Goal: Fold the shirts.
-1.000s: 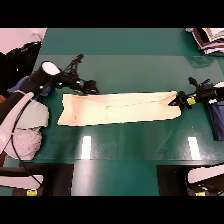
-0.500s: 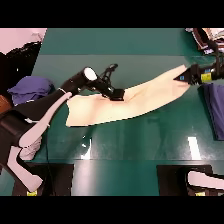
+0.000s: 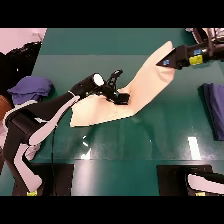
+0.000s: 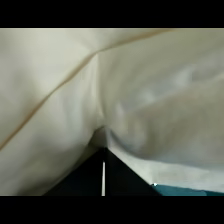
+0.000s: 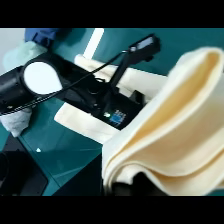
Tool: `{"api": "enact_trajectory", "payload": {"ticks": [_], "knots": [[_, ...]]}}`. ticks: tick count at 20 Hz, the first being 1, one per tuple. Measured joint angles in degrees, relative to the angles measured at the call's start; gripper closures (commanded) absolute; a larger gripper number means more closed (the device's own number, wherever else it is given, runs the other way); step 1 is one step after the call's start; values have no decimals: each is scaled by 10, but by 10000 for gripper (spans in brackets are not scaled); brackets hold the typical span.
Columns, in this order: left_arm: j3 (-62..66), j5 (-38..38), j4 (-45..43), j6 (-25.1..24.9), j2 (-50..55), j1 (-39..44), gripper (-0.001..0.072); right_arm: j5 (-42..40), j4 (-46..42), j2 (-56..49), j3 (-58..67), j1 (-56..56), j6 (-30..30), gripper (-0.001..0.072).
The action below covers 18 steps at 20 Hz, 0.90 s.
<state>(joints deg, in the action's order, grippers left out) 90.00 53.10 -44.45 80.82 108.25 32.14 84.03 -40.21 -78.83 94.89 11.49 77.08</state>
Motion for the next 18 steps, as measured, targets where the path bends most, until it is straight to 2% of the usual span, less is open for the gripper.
{"api": "enact_trajectory", "payload": {"ticks": [6,12,13,14,15,18], "knots": [[0,31,-13,2,-28,-44,682,-13,0,-45,49,84,-1,697],[0,85,-91,2,-145,-186,682,-95,2,-114,78,207,-13,678],[0,91,-106,2,-168,-214,681,-114,2,-128,80,233,-19,552],[0,98,-117,2,-189,-240,681,-134,2,-143,81,261,-29,356],[0,105,-127,2,-210,-265,681,-152,3,-156,82,287,-41,214],[0,126,-141,0,-259,-323,681,-185,2,-183,83,350,-76,200]]}}
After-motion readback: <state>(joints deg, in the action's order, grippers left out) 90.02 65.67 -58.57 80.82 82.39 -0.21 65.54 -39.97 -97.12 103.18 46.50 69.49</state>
